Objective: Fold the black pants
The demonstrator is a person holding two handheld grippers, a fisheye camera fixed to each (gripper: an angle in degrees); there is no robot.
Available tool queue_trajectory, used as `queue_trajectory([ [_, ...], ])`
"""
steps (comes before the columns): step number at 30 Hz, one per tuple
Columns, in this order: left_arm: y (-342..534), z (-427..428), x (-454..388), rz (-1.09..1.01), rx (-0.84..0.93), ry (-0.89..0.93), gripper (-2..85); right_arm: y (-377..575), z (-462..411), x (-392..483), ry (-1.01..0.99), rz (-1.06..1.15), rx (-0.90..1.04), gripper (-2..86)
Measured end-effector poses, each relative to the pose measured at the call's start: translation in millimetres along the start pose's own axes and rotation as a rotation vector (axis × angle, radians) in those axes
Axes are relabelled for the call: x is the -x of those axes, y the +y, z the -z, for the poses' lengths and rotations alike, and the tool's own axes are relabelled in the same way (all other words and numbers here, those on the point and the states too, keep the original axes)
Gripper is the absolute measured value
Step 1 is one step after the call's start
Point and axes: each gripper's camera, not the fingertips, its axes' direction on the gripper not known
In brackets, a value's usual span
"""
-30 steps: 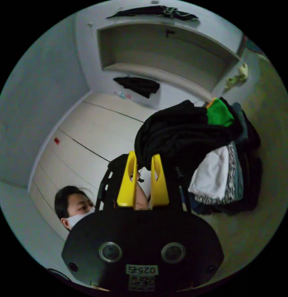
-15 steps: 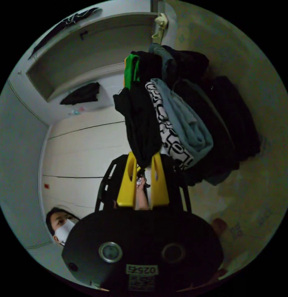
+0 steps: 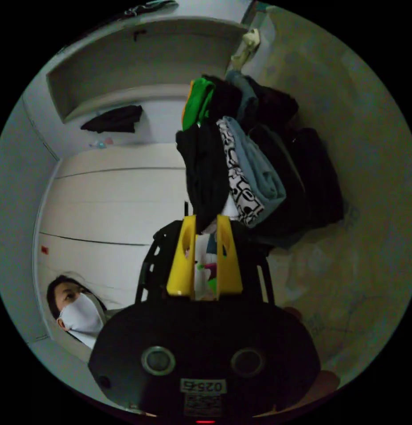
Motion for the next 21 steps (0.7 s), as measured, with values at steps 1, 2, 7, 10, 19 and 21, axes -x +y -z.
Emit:
queue_trajectory([
  [1,4.2,14.7,5.3,0.015,-0.003,0.006,-0.5,11.7,6.0,10.8,0.006,0.03,-0.082,7.8],
  [2,7.5,36.3,10.0,0.033,-0.057,0.0,-0.7,23.1,9.5,30.9,0.018,0.1,-0.146,7.5],
  [7,-41.5,83.9,4.1,-0.046,-0.338,0.071,-1.2,28.3,-47.1,164.0,0.316,0.667,-0.223,1.8],
  [10,-106.4,35.6,-9.0,-0.128,-0.267,0.103,-1.3,2.9,-117.2,199.1,0.497,0.734,-0.242,-0.4],
  [19,-158.2,-88.3,40.8,-0.064,-0.073,0.057,-0.9,-21.0,-157.1,204.6,0.414,0.381,-0.155,-0.9],
  [21,-171.4,-81.1,43.0,-0.085,-0.035,0.064,-0.9,5.2,-137.0,220.9,0.301,0.34,-0.205,-0.9],
])
